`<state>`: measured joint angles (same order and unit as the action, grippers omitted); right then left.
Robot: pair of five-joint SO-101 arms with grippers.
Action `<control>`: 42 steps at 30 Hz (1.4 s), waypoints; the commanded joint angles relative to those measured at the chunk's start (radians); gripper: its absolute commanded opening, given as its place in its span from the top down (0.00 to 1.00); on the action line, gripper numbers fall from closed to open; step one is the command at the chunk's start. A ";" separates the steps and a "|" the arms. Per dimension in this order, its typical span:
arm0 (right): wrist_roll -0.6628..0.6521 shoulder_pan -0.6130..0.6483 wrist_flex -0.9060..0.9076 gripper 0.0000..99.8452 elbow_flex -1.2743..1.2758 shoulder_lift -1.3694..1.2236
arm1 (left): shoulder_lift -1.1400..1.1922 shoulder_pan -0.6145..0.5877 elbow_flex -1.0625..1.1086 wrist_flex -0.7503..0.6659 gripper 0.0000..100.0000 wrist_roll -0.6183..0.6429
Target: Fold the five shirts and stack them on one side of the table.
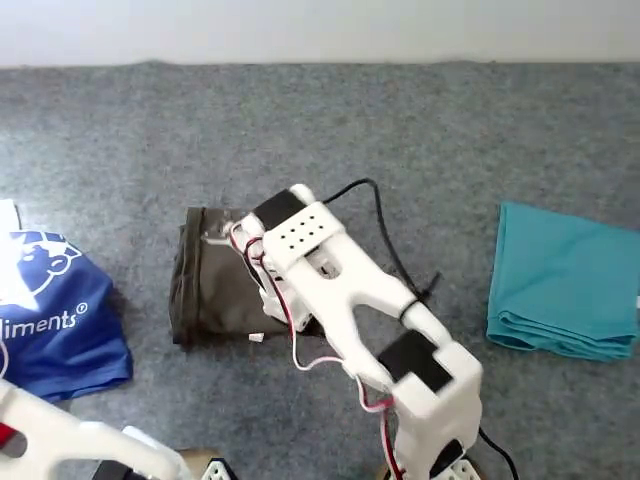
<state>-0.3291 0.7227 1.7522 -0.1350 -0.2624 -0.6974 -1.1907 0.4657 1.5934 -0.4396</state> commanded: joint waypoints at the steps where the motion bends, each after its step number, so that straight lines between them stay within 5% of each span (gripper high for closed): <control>1: 0.012 -0.013 0.041 0.99 -0.034 0.159 | -0.023 0.006 -0.002 -0.011 0.98 0.005; 5: 0.083 -0.016 0.041 0.92 -0.032 0.177 | -0.018 0.006 -0.001 -0.011 0.98 0.006; 11: 0.617 -0.010 -0.013 0.71 -0.032 0.024 | -0.025 0.006 0.053 -0.026 0.98 0.006; 14: 0.741 -0.007 -0.054 0.65 -0.037 -0.077 | -0.025 0.000 0.059 -0.026 0.98 0.006; 28: 0.812 -0.002 -0.328 0.65 -0.035 -0.242 | -0.025 -0.002 0.058 -0.025 0.98 0.005; 36: 0.807 0.008 -0.285 0.83 -0.038 -0.308 | -0.025 -0.002 0.058 -0.025 0.98 0.005; 42: 0.738 0.007 -0.177 0.84 -0.038 -0.197 | -0.025 0.006 0.058 -0.025 0.98 0.005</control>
<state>0.4319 0.7196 1.5129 -0.1626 -0.5340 -0.6974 -1.1907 0.5317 1.5781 -0.4396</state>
